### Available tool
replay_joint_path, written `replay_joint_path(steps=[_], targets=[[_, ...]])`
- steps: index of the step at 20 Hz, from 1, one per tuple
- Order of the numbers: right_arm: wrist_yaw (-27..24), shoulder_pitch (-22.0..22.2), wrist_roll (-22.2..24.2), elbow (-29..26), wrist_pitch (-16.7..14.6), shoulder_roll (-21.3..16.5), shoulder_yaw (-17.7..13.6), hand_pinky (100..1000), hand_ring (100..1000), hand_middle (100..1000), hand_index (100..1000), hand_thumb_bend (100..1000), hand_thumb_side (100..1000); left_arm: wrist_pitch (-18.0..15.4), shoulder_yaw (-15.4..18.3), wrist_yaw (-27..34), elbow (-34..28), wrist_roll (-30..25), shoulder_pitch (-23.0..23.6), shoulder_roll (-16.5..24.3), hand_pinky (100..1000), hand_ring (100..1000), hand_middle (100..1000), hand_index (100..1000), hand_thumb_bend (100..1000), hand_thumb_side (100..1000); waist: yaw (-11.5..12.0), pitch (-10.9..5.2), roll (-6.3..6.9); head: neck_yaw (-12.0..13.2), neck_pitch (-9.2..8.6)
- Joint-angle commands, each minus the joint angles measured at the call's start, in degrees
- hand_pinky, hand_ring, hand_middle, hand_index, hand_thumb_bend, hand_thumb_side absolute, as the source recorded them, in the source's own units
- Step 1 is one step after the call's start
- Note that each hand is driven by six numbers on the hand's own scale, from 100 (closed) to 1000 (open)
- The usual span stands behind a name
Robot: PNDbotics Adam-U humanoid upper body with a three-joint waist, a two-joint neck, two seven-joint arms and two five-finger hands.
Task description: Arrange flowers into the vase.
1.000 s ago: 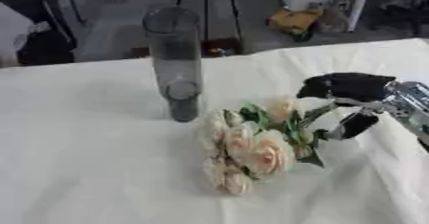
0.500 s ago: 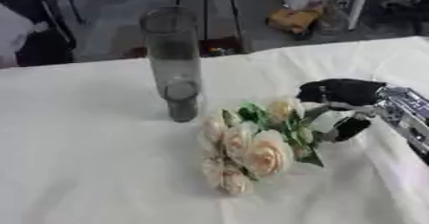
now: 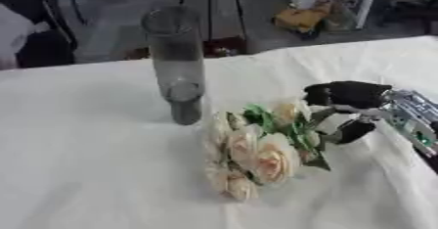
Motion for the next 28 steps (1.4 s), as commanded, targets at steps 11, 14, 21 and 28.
replay_joint_path(steps=[11,14,21,28], targets=[[-2.1,-1.5,0.8,0.8,-1.5,-0.8,-0.2,767,1000,661,776,170,504,0.3,-0.1,0.1,-0.8,-0.2,-0.7,0.0,477,628,751,824,100,1000,0.4,-0.59,-0.28,-0.4,-0.95],[-3.0,-1.8,1.9,1.6,-2.0,-0.4,-0.3,755,1000,630,761,163,496,0.3,-0.2,0.2,-0.8,-0.3,-0.7,0.0,477,627,751,824,100,1000,0.5,-0.48,-0.22,-0.4,-1.02],[-5.9,-2.3,4.0,3.6,-2.2,0.2,-0.7,620,1000,531,692,109,471,0.4,-0.2,0.2,-0.8,-0.4,-0.8,0.0,476,627,752,824,100,1000,0.9,-0.36,-0.16,-0.4,-1.12],[-6.9,-2.2,3.2,3.6,-2.0,0.0,-1.0,324,1000,402,602,121,498,0.4,-0.2,0.3,-0.8,-0.5,-0.9,0.0,473,626,752,823,100,1000,0.9,-0.19,-0.22,-0.4,-1.19]])
